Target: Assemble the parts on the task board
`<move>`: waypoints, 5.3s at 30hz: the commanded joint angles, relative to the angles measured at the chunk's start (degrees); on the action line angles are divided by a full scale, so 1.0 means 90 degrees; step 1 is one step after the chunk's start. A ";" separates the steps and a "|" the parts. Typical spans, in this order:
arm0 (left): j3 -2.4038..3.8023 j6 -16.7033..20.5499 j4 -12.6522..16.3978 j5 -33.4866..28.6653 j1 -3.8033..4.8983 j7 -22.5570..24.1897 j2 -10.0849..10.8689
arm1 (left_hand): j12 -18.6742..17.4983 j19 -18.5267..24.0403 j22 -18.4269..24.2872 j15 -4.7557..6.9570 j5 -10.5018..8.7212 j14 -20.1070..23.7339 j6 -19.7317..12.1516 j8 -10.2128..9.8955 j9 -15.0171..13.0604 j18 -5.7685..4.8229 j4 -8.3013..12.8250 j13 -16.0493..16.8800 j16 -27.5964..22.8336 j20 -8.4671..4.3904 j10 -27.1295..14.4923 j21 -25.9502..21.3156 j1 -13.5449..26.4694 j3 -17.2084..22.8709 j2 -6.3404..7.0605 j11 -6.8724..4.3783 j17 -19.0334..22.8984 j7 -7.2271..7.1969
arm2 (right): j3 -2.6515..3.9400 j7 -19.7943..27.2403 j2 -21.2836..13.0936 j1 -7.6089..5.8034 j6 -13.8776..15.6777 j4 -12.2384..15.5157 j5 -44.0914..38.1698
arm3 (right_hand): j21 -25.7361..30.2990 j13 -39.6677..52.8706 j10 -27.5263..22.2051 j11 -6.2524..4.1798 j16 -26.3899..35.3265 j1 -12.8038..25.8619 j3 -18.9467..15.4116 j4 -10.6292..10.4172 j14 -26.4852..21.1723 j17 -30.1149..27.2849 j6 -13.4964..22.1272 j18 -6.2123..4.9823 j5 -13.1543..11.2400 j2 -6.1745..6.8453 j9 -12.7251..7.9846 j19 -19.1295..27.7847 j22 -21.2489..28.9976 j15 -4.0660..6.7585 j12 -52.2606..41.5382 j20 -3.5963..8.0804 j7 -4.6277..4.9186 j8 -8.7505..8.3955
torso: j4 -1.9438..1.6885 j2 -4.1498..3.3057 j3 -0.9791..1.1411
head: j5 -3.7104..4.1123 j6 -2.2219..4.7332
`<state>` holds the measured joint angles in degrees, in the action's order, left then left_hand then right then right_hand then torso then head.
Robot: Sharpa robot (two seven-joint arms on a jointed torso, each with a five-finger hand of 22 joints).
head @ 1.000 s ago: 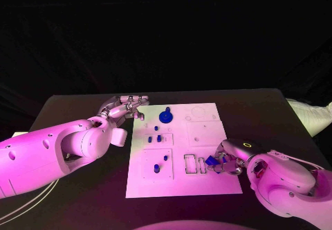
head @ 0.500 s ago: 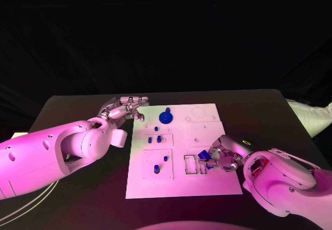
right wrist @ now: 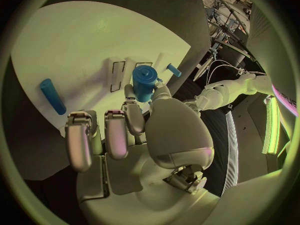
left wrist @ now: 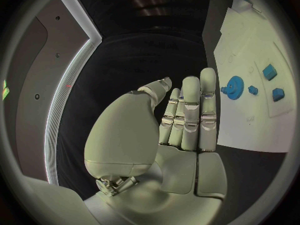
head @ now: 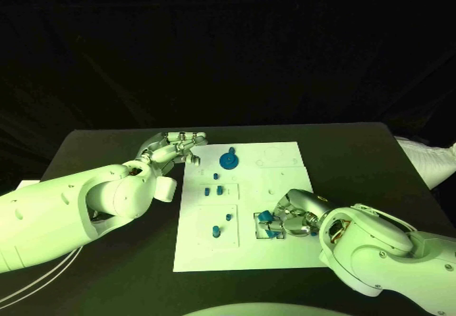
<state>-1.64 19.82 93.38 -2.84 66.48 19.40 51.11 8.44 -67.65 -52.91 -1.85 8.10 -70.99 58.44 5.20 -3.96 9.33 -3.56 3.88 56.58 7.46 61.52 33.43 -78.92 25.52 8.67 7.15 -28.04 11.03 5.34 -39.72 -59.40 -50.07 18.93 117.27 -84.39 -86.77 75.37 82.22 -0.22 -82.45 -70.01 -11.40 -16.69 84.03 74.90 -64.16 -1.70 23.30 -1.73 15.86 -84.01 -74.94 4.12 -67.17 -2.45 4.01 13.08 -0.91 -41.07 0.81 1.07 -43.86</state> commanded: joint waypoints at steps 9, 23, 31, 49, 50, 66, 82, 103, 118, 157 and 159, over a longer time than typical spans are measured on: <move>0.0004 -0.0115 0.0024 -0.0023 0.0001 0.0021 -0.0008 | 0.0031 0.0011 0.0009 -0.0005 -0.0029 0.0059 -0.0041 0.0039 0.0007 0.0124 0.0008 -0.0009 -0.0004 0.0012 -0.0036 -0.0038 0.0019 -0.0028 -0.0038 -0.0002 0.0011 0.0022 | -0.0002 -0.0219 0.0118 0.0001 -0.0301 -0.0105 -0.0260 | 0.0023 -0.0361 -0.0005 -0.0064 0.0064 0.0559 -0.0429 -0.0011 0.0365 0.0002 -0.0052 0.0032 -0.1576 0.0129 0.0209 -0.0232 -0.1144 0.0032 0.0286 0.0031 -0.0063 0.0035 | 0.0003 0.0004 0.0011 | -0.0022 -0.0014; 0.0003 -0.0119 0.0027 -0.0023 0.0001 0.0017 0.0005 | 0.0031 0.0011 0.0009 -0.0005 -0.0029 0.0059 -0.0041 0.0039 0.0007 0.0124 0.0008 -0.0009 -0.0004 0.0012 -0.0036 -0.0038 0.0019 -0.0028 -0.0038 -0.0002 0.0011 0.0022 | -0.0002 -0.0213 0.0019 0.0003 -0.0364 -0.0053 -0.0661 | 0.0062 -0.0444 -0.0042 -0.0057 0.0137 0.0823 -0.0074 -0.0005 0.0351 -0.0090 0.0009 0.0019 -0.1976 0.0517 0.0385 -0.0198 -0.1104 0.0021 0.0517 0.0019 -0.0050 0.0037 | 0.0014 0.0004 0.0020 | -0.0022 -0.0017; 0.0003 -0.0124 0.0023 -0.0023 0.0001 0.0017 0.0008 | 0.0036 0.0011 0.0014 -0.0007 -0.0030 0.0062 -0.0041 0.0042 0.0007 0.0124 0.0010 -0.0009 -0.0002 0.0013 -0.0046 -0.0044 0.0026 -0.0040 -0.0038 0.0000 0.0016 0.0024 | -0.0001 -0.0142 -0.0001 0.0006 -0.0494 -0.0005 -0.0734 | 0.0057 -0.0385 -0.0010 -0.0080 0.0128 -0.0152 0.0160 0.0143 0.0363 -0.0056 -0.0022 0.0023 -0.1818 0.0488 0.0525 -0.0211 -0.1119 0.0041 0.0515 0.0037 -0.0075 0.0072 | 0.0008 0.0002 0.0014 | -0.0017 -0.0023; 0.0002 -0.0125 0.0028 -0.0023 0.0000 0.0011 0.0018 | 0.0036 0.0011 0.0014 -0.0007 -0.0030 0.0062 -0.0041 0.0042 0.0007 0.0124 0.0010 -0.0009 -0.0002 0.0013 -0.0046 -0.0044 0.0026 -0.0040 -0.0038 0.0000 0.0016 0.0024 | -0.0001 -0.0013 -0.0021 0.0012 -0.0245 -0.0034 -0.0841 | 0.0047 -0.0329 0.0018 -0.0086 0.0114 -0.0584 0.0194 0.0224 0.0369 -0.0020 -0.0035 0.0029 -0.1720 0.0301 0.0623 -0.0226 -0.1140 0.0047 0.0493 0.0045 -0.0075 0.0098 | 0.0019 0.0007 0.0014 | -0.0011 -0.0032; 0.0002 -0.0127 0.0028 -0.0023 0.0000 0.0010 0.0019 | 0.0036 0.0011 0.0014 -0.0007 -0.0030 0.0062 -0.0041 0.0042 0.0007 0.0124 0.0010 -0.0009 -0.0002 0.0013 -0.0046 -0.0044 0.0026 -0.0040 -0.0038 0.0000 0.0016 0.0024 | -0.0001 0.0036 -0.0075 0.0012 -0.0153 -0.0001 -0.0791 | 0.0049 -0.0329 0.0016 -0.0083 0.0118 -0.0573 0.0180 0.0206 0.0367 -0.0026 -0.0018 0.0028 -0.1694 0.0298 0.0623 -0.0224 -0.1138 0.0045 0.0498 0.0044 -0.0071 0.0087 | 0.0021 0.0008 0.0017 | -0.0007 -0.0032; 0.0000 -0.0134 0.0078 -0.0023 -0.0006 0.0026 0.0040 | 0.0036 0.0011 0.0014 -0.0007 -0.0030 0.0062 -0.0041 0.0042 0.0007 0.0124 0.0010 -0.0009 -0.0002 0.0013 -0.0046 -0.0044 0.0026 -0.0040 -0.0038 0.0000 0.0016 0.0024 | 0.0001 0.0424 -0.1395 -0.0111 0.0004 0.0296 -0.0608 | 0.0071 -0.0433 -0.0096 0.0078 0.0149 -0.1022 0.0199 0.0280 0.0357 -0.0065 0.0424 0.0021 -0.1121 0.0111 0.0390 -0.0202 -0.1118 -0.0085 0.0755 -0.0065 0.0133 -0.0366 | 0.0098 0.0028 0.0041 | 0.0216 0.0011; 0.0000 -0.0159 0.0077 -0.0023 -0.0046 0.0020 0.0022 | 0.0045 0.0010 0.0019 -0.0008 -0.0029 0.0066 -0.0043 0.0045 0.0007 0.0124 0.0014 -0.0008 0.0001 0.0015 -0.0056 -0.0051 0.0027 -0.0050 -0.0045 0.0001 0.0023 0.0024 | -0.0028 0.0073 -0.1427 -0.0072 -0.0712 0.0061 -0.1279 | 0.0081 -0.0487 -0.0112 0.0057 0.0175 -0.0937 0.0089 0.0146 0.0348 -0.0097 0.0217 0.0017 -0.1107 0.0121 0.0326 -0.0194 -0.1110 -0.0078 0.0864 -0.0076 0.0096 -0.0364 | 0.0111 0.0032 0.0057 | 0.0247 -0.0006; 0.0000 -0.0158 0.0087 -0.0023 -0.0056 0.0014 0.0043 | 0.0045 0.0010 0.0019 -0.0008 -0.0029 0.0066 -0.0043 0.0045 0.0007 0.0124 0.0014 -0.0008 0.0001 0.0015 -0.0056 -0.0051 0.0027 -0.0050 -0.0045 0.0001 0.0023 0.0024 | -0.0040 0.0012 -0.1068 0.0097 -0.1149 -0.0194 -0.1396 | 0.0084 -0.0484 -0.0099 0.0010 0.0169 -0.1074 0.0101 0.0158 0.0351 -0.0076 0.0069 0.0016 -0.1047 0.0082 0.0306 -0.0193 -0.1111 -0.0040 0.0875 -0.0049 0.0041 -0.0352 | 0.0114 0.0036 0.0051 | 0.0215 -0.0044; 0.0000 -0.0163 0.0087 -0.0023 -0.0058 0.0003 0.0050 | 0.0045 0.0010 0.0019 -0.0008 -0.0029 0.0066 -0.0043 0.0045 0.0007 0.0124 0.0014 -0.0008 0.0001 0.0015 -0.0056 -0.0051 0.0027 -0.0050 -0.0045 0.0001 0.0023 0.0024 | -0.0043 -0.0118 -0.0717 0.0236 -0.1637 -0.0369 -0.2164 | 0.0084 -0.0520 -0.0135 -0.0043 0.0139 -0.2187 0.0943 0.0711 0.0360 0.0000 -0.0023 0.0020 -0.2124 -0.0128 0.0215 -0.0197 -0.1121 0.0015 0.0988 0.0022 0.0001 -0.0468 | 0.0106 0.0033 0.0047 | 0.0171 -0.0055; -0.0003 -0.0179 0.0119 -0.0023 -0.0060 -0.0024 0.0069 | 0.0045 0.0010 0.0019 -0.0008 -0.0029 0.0066 -0.0043 0.0045 0.0007 0.0124 0.0014 -0.0008 0.0001 0.0015 -0.0056 -0.0051 0.0027 -0.0050 -0.0045 0.0001 0.0023 0.0024 | -0.0053 -0.0386 -0.0482 0.0267 -0.0986 -0.0526 -0.1737 | 0.0071 -0.0525 -0.0099 -0.0030 0.0148 -0.1573 0.2510 0.0682 0.0368 0.0041 -0.0165 0.0027 -0.1048 0.0613 0.0098 -0.0223 -0.1159 0.0002 0.1086 0.0001 0.0018 -0.0649 | 0.0123 0.0036 0.0054 | 0.0176 -0.0023; -0.0003 -0.0177 0.0119 -0.0023 -0.0060 -0.0024 0.0072 | 0.0045 0.0010 0.0019 -0.0008 -0.0029 0.0066 -0.0043 0.0045 0.0007 0.0124 0.0014 -0.0008 0.0001 0.0015 -0.0056 -0.0051 0.0027 -0.0050 -0.0045 0.0001 0.0023 0.0024 | -0.0047 -0.0376 -0.0524 0.0264 -0.0812 -0.0447 -0.1615 | 0.0067 -0.0517 -0.0088 -0.0032 0.0145 -0.1504 0.2551 0.0654 0.0369 0.0047 -0.0172 0.0028 -0.1053 0.0648 0.0100 -0.0227 -0.1163 0.0002 0.1074 0.0002 0.0014 -0.0648 | 0.0128 0.0040 0.0057 | 0.0168 -0.0026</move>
<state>-1.70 19.21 94.27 -2.84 65.94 18.94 51.77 8.65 -67.65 -52.80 -2.05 8.10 -70.79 58.44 5.42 -3.96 9.33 -3.40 3.88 56.58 7.45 61.52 33.17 -78.92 25.36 8.67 7.16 -27.91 11.03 5.70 -39.01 -64.04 -48.60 12.74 113.45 -103.23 -86.32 66.71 81.20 0.02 -81.11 -83.92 11.22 -10.90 84.11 74.93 -65.10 -1.71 13.98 4.20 16.39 -84.01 -74.90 3.98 -57.19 -2.46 4.29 6.84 0.17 -40.73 1.26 2.68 -44.06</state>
